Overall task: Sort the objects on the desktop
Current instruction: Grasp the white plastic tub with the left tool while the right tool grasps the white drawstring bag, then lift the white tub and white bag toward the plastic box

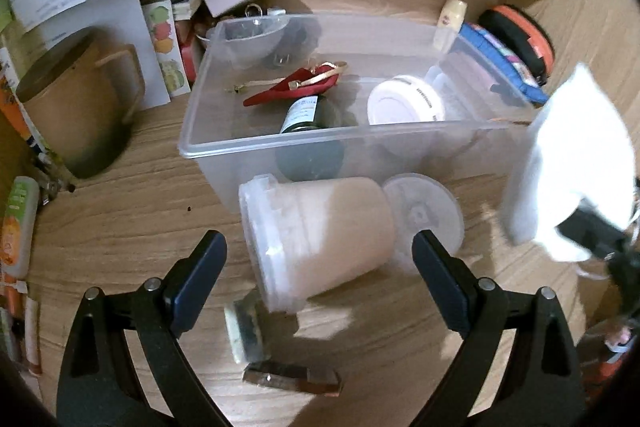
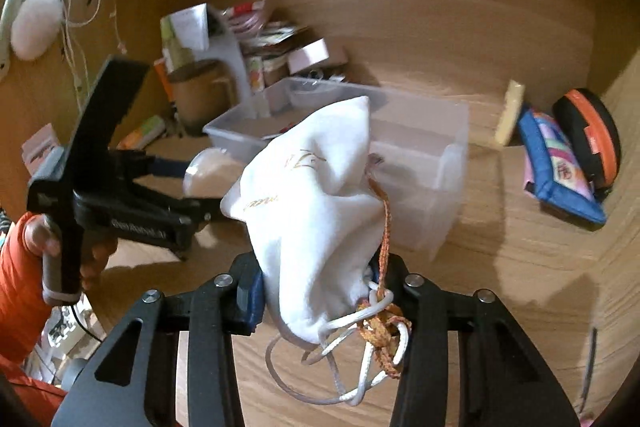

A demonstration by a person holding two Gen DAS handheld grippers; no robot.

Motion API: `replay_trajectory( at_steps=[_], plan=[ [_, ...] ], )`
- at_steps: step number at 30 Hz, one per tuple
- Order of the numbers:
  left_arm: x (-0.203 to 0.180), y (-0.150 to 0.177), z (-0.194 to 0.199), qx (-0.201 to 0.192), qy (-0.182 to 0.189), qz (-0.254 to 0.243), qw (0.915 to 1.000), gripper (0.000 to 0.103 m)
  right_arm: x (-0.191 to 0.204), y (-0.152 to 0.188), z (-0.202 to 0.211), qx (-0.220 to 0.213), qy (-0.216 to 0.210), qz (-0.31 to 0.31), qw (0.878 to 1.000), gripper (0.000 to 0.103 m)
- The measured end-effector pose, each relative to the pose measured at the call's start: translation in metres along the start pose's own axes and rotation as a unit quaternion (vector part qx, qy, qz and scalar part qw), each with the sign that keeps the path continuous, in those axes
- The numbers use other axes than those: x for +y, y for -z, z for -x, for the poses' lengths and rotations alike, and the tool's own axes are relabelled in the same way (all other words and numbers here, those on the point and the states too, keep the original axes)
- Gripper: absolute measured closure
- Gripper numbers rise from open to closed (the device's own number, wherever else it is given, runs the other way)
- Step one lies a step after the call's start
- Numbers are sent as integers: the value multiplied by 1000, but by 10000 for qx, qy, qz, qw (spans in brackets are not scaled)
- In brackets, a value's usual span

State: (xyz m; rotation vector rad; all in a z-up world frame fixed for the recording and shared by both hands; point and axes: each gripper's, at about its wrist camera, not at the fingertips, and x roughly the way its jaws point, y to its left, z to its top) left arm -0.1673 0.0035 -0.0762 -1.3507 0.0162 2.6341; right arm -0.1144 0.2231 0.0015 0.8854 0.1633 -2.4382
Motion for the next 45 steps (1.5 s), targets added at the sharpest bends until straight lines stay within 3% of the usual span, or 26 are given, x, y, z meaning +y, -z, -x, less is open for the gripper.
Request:
replay_trajectory(
  at_steps=[3,7,14,22,34,45],
  plan=[
    [-2,-3,-8,25,-152,21,9999,9,-8,-4,0,-80,-95,-72,9999,64],
    [3,-4,-7,-19,0,179,9998,30,-12,-10,-1,-177,-197,-66,9996,64],
    [5,0,-2,-127,-64,247,9996,33,-16,-21,-7,-277,-357,-82,9989,64],
    [20,-1,12,-215,385,623,9971,38,-21,-39,-13,-382,-501,-305,9975,64],
    [20,-10,59,-750,320,440,9957,38,-26,-63,-18,-517,-278,-247,9980,64],
    [21,-45,81,-1128,353,437,9920,38,-36,-76,-31,-476,-142,-304,9983,64]
  ],
)
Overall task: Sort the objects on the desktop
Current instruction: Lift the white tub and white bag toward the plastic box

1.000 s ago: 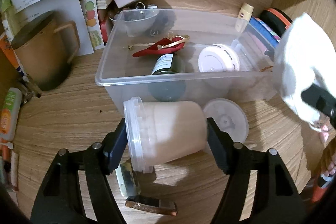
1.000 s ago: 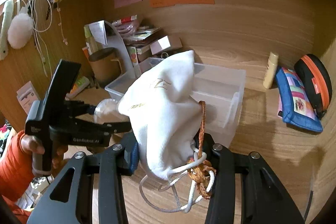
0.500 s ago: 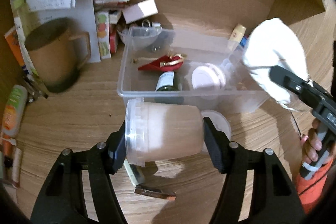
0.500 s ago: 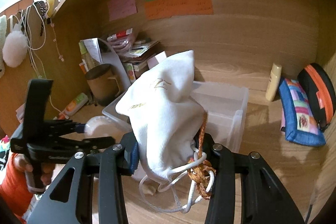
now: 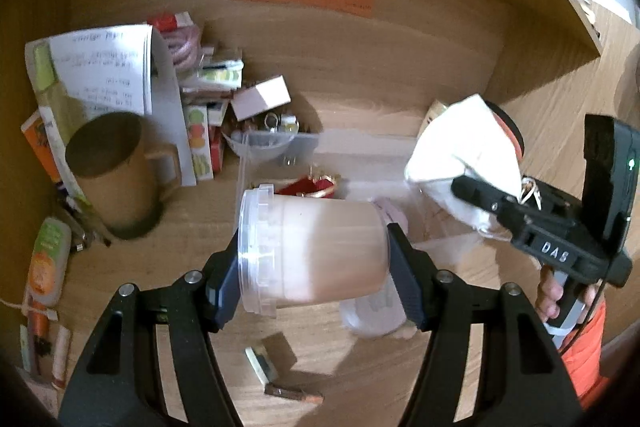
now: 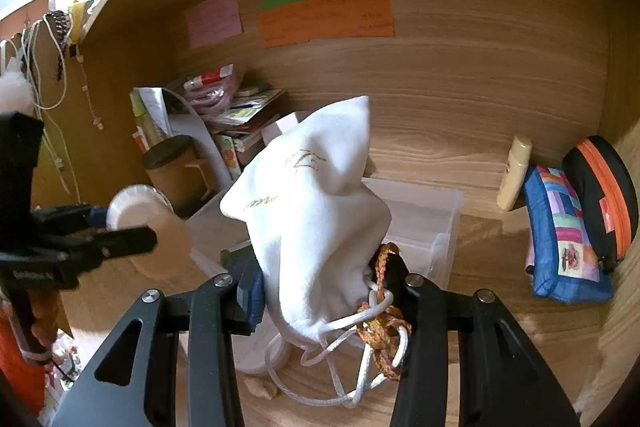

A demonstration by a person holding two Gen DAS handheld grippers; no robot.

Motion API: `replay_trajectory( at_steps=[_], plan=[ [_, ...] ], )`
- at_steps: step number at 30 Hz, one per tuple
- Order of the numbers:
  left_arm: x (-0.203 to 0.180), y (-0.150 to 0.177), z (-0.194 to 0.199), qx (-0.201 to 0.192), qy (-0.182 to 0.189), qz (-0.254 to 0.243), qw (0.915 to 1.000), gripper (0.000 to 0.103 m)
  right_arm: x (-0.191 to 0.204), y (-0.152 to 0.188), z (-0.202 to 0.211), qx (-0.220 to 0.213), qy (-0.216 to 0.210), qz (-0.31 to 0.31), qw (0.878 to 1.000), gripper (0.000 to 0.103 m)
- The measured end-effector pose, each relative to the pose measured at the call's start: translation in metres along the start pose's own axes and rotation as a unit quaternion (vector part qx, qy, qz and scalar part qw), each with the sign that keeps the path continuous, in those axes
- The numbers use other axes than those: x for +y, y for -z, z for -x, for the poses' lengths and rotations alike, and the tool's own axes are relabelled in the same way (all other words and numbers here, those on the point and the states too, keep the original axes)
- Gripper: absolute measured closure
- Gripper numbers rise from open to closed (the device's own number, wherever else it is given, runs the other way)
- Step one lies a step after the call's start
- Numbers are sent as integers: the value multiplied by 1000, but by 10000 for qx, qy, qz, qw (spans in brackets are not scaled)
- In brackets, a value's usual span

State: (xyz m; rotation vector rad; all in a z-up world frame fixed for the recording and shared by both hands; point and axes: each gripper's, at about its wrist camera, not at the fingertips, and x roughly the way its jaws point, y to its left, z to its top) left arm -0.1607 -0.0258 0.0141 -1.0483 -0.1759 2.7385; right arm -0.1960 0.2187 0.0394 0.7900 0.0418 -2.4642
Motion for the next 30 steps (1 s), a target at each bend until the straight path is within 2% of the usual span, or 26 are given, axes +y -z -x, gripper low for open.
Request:
replay_trajectory(
  at_steps=[8,19,30],
  plan=[
    [-2,-21,-17,-64,-181,-109,9998,38,-6,-8,-12,66,96,20,9999,64],
    [-2,-38,-54,147,-42,-134,9998,38,-16,-23,-39,191,282,182,9993,64],
    [-1,-46,-95,396,-108,-195,9990,38,-35,-13,-61,415,278,109,9987,64]
  ],
)
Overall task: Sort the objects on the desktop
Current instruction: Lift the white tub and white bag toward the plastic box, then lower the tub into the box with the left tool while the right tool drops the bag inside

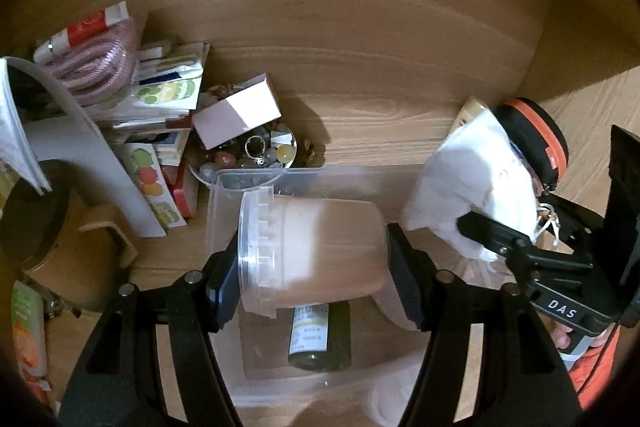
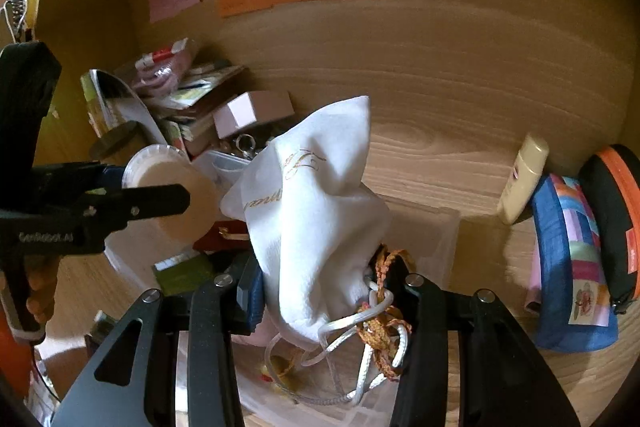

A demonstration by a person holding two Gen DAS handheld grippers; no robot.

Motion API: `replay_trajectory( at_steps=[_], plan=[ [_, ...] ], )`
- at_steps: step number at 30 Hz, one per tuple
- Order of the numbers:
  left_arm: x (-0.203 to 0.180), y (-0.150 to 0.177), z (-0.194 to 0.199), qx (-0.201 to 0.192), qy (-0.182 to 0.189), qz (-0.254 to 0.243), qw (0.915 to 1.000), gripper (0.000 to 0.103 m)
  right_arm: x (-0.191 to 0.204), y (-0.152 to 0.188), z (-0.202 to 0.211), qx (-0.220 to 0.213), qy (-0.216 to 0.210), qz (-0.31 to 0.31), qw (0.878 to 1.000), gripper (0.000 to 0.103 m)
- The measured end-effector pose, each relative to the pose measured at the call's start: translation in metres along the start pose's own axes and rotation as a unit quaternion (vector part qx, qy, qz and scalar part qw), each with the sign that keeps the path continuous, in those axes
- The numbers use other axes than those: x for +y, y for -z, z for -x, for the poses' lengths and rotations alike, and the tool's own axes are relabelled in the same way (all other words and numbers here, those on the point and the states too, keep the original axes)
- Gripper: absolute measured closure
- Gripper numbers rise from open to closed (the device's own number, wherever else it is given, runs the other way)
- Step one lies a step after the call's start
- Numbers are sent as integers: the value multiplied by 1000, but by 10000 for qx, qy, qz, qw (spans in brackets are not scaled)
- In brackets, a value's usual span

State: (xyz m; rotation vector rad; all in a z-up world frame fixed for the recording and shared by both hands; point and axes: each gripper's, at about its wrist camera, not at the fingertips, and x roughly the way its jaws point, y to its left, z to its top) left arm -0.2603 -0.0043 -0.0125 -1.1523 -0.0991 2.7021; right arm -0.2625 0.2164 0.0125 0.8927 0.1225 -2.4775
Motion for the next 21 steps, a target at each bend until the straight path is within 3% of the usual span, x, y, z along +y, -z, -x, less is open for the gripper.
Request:
replay_trajectory(
  at_steps=[21],
  plan=[
    [-3,-5,-49,503,-249,-148,9983,38,-3,8,-21,446,34,10,9990,64]
  ],
)
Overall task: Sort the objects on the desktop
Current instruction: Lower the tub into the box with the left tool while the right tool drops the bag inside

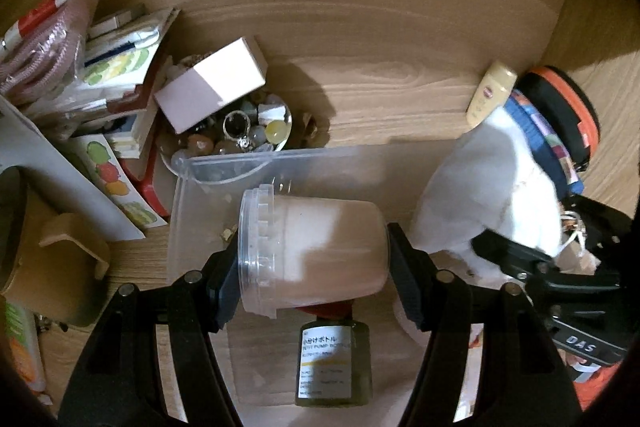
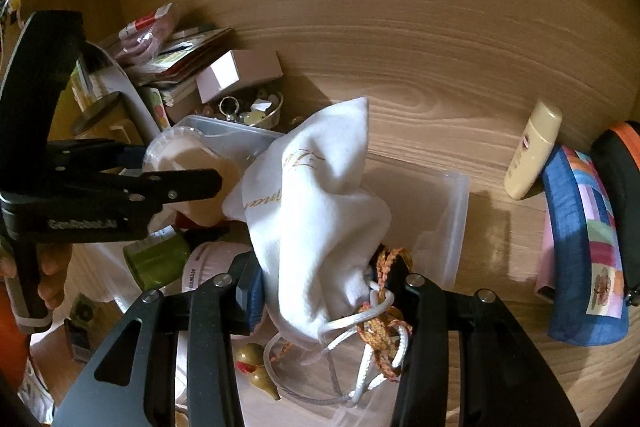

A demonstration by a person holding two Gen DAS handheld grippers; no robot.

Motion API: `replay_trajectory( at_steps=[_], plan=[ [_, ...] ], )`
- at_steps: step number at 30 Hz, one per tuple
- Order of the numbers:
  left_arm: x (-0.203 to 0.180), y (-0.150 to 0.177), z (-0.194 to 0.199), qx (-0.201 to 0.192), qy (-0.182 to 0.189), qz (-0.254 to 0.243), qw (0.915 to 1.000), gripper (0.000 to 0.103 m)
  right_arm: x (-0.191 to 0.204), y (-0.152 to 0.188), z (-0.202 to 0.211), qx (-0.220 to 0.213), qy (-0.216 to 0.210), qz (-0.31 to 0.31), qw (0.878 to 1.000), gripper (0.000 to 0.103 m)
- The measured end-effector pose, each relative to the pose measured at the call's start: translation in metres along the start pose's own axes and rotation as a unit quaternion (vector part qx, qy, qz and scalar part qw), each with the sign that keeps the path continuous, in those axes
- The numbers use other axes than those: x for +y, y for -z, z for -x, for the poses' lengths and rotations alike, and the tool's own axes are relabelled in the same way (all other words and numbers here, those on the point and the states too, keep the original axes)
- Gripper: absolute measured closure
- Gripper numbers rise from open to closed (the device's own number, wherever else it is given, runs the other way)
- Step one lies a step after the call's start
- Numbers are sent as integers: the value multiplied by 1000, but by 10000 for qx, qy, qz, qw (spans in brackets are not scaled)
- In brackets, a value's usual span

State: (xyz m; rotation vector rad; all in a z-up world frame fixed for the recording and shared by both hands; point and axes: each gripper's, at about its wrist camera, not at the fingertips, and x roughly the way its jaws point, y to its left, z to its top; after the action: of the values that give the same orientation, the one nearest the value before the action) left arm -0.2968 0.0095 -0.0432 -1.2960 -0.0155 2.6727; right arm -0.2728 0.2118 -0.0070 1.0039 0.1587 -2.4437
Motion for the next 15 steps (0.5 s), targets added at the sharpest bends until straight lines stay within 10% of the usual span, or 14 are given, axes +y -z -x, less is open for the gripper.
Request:
replay_trajectory(
  at_steps=[15],
  plan=[
    [-21,4,-9,-130,-598,-482,9970,35,7,1,-1,81,236,211,9995,58]
  ],
)
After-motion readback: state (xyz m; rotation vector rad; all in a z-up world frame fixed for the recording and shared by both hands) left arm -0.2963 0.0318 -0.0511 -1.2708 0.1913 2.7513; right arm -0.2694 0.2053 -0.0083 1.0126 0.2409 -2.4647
